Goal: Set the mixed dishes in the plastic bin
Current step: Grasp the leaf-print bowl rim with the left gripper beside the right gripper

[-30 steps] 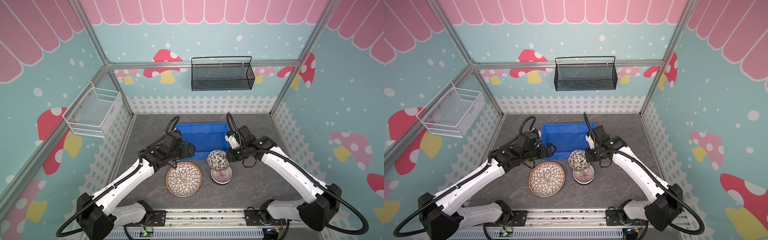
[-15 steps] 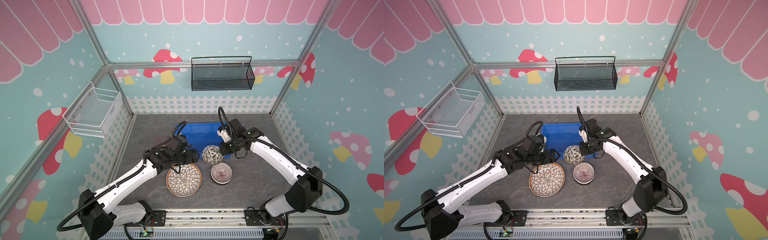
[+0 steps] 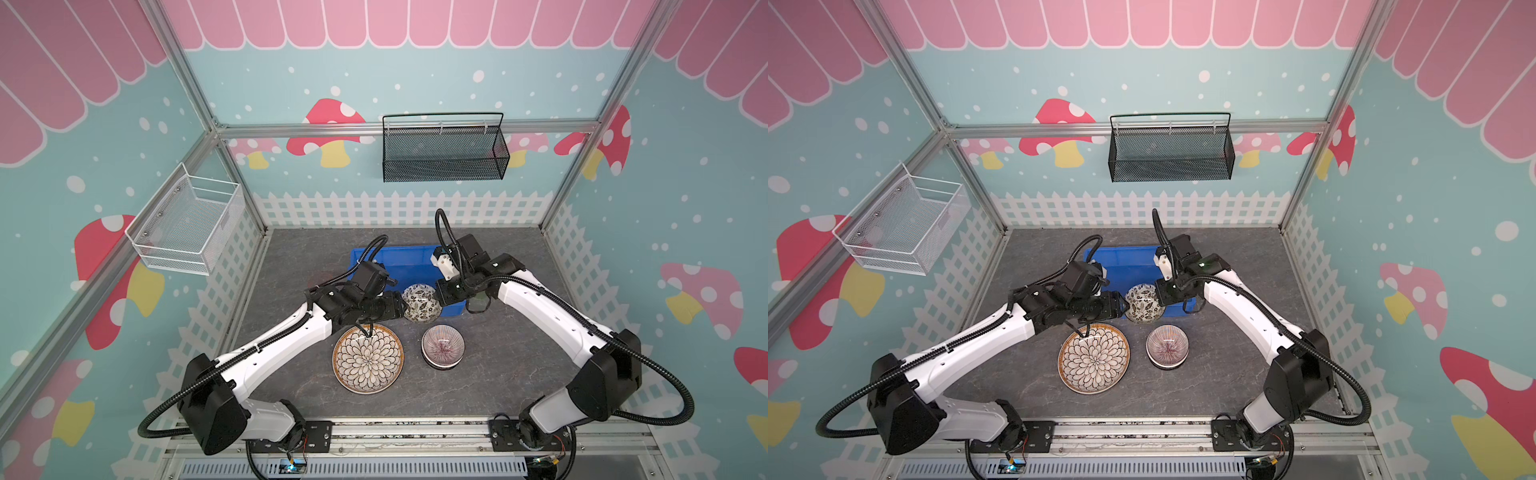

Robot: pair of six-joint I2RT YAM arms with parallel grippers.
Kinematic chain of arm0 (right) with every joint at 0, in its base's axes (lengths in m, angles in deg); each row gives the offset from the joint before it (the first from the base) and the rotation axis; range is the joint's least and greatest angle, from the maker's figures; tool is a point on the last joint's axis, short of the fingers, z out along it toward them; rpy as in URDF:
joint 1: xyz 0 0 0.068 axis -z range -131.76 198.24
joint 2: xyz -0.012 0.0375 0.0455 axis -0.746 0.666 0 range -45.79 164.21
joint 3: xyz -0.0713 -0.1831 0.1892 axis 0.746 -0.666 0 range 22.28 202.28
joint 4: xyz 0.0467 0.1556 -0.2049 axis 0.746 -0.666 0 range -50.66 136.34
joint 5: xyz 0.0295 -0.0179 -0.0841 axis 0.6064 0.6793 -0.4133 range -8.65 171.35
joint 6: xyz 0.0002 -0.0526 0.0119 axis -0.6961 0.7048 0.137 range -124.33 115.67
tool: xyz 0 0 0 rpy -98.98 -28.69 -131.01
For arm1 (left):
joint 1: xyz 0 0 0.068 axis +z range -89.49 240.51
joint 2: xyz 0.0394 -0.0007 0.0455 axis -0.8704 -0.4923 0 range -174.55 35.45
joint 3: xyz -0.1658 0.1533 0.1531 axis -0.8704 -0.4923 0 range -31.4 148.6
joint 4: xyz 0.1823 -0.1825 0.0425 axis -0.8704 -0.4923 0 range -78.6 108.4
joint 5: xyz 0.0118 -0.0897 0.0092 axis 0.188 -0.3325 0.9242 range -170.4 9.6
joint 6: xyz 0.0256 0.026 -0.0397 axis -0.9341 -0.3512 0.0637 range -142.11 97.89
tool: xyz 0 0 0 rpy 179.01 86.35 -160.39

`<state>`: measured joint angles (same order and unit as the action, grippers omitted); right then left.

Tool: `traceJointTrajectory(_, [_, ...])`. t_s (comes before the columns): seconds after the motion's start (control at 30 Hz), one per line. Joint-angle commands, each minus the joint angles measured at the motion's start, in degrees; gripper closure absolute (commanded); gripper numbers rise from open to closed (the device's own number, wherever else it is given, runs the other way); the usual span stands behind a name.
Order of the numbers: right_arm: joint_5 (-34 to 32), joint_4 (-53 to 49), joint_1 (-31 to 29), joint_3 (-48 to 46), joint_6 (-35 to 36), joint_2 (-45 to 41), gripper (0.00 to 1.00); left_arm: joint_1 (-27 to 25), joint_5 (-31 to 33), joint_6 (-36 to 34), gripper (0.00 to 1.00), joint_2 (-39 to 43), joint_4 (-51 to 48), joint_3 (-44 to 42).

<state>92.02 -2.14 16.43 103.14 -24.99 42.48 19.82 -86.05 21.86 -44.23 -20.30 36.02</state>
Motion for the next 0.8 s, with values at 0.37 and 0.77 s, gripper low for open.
traceJointTrajectory(0.37, [0.89,3.38,0.2,-0.32,-0.67,-0.29,1.0,-0.36,0.64,-1.3,0.68,-6.22,0.64,4.46])
traceJointTrajectory(0.77, [0.57,4.23,0.26,-1.04,-0.43,-0.03,1.0,-0.38,1.31,-1.47,0.94,-7.28,0.64,4.98])
